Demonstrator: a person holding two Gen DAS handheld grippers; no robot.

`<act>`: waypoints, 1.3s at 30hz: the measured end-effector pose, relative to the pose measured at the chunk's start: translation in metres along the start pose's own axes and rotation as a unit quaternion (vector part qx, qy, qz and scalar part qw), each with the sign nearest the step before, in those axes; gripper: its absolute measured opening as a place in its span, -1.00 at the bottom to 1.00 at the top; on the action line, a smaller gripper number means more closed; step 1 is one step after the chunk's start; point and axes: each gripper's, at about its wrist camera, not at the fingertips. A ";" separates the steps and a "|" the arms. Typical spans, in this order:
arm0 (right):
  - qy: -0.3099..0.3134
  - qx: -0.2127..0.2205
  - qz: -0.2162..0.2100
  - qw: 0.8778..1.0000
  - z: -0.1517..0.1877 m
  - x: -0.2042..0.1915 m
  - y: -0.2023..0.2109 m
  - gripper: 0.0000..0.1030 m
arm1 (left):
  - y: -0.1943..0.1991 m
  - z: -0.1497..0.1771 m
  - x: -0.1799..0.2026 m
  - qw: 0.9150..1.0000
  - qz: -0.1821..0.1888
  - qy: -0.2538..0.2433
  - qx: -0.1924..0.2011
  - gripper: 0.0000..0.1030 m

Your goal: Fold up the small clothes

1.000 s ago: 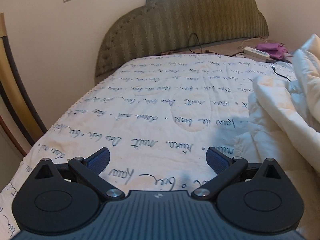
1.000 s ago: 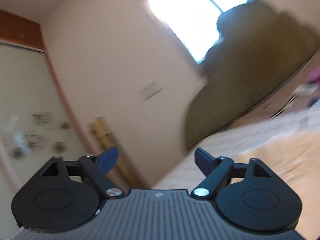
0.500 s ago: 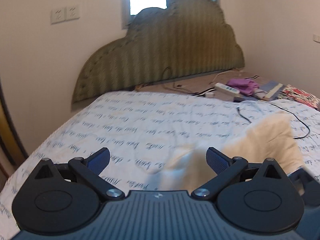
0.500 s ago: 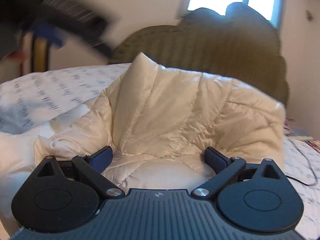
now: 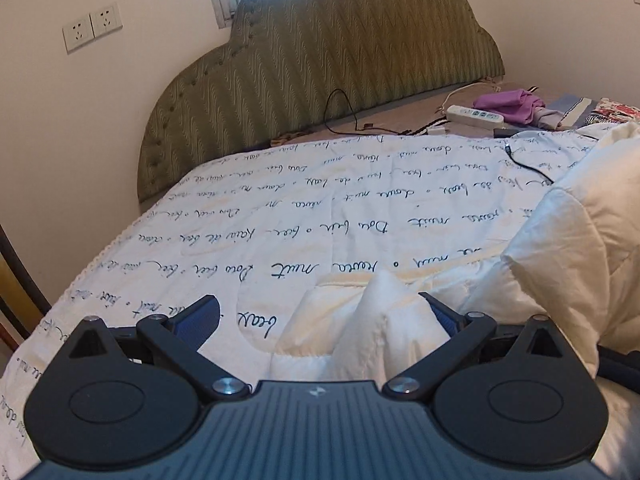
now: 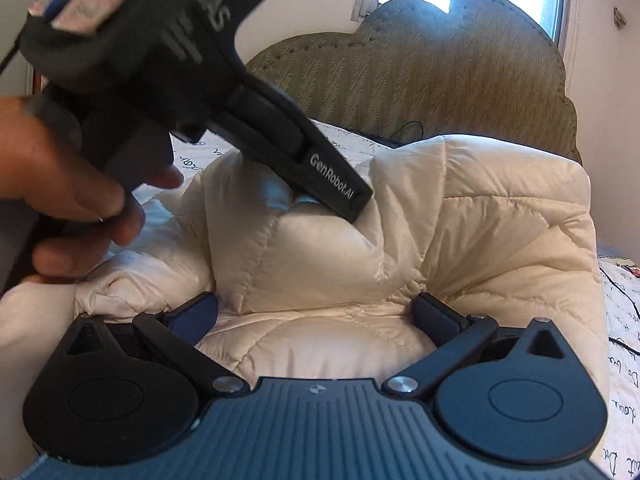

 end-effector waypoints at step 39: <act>-0.083 -0.060 0.073 0.992 -0.024 0.083 -0.034 0.96 | -0.031 0.028 -0.002 0.999 0.001 0.032 -0.009 1.00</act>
Point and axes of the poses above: each gripper's, at about its wrist camera, not at the fingertips, and y roughly against the way its jaws point, x to its right, z to its underside, and after that the axes turned 5 degrees about z, right-handed
